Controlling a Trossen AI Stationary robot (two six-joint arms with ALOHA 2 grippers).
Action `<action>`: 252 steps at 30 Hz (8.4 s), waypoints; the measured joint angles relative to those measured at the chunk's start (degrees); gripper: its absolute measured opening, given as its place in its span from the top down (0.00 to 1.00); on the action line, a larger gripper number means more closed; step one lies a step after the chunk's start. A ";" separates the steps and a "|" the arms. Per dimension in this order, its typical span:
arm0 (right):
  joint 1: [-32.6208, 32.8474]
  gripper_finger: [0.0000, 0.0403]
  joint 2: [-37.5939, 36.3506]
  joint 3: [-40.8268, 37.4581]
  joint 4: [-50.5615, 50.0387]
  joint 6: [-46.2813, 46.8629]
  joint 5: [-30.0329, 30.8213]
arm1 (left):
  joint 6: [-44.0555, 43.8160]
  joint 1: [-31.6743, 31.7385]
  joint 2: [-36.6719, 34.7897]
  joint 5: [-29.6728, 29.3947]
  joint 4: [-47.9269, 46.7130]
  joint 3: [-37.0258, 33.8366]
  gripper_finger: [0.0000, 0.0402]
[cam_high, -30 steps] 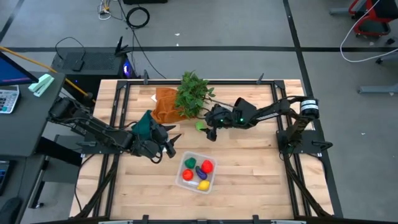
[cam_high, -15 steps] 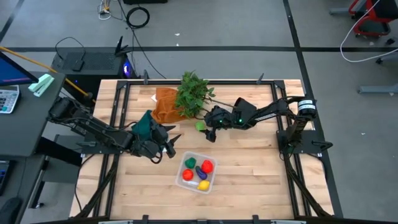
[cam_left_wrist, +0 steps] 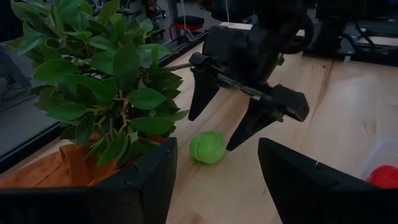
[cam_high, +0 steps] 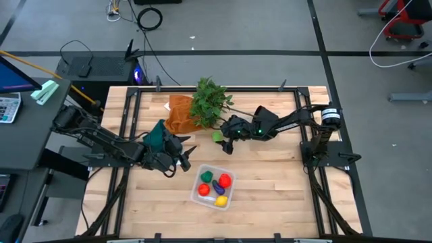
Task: Pick and placing Produce into tupperware
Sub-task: Put the green cabbage into the transparent bin, then return to Home Position
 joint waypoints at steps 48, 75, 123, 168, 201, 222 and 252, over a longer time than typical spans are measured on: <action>0.68 0.51 3.35 3.72 -4.01 2.11 -0.79 | 0.02 -0.01 0.00 0.05 -0.19 0.02 0.46; 20.91 0.50 -11.09 3.72 -11.32 9.03 -12.62 | -0.05 -0.02 0.00 0.26 -0.20 0.02 0.46; 23.61 0.50 4.50 19.81 -17.72 6.07 -20.16 | 3.43 -2.67 -0.04 32.08 0.87 0.02 0.49; 23.67 0.50 4.59 19.72 -23.07 6.87 -18.34 | 9.62 -7.26 -0.04 39.23 5.92 0.02 0.65; 20.17 0.78 -8.70 19.55 -36.57 -5.28 -11.96 | 13.90 -7.26 -0.03 33.03 5.84 0.00 0.69; 10.60 1.00 -57.74 -20.88 -23.46 5.98 -7.13 | 14.14 -6.30 -0.03 32.51 5.86 0.00 0.73; 13.86 1.00 -90.55 -43.61 -10.61 7.75 -3.15 | 13.55 -5.20 -0.03 32.54 5.92 0.00 0.73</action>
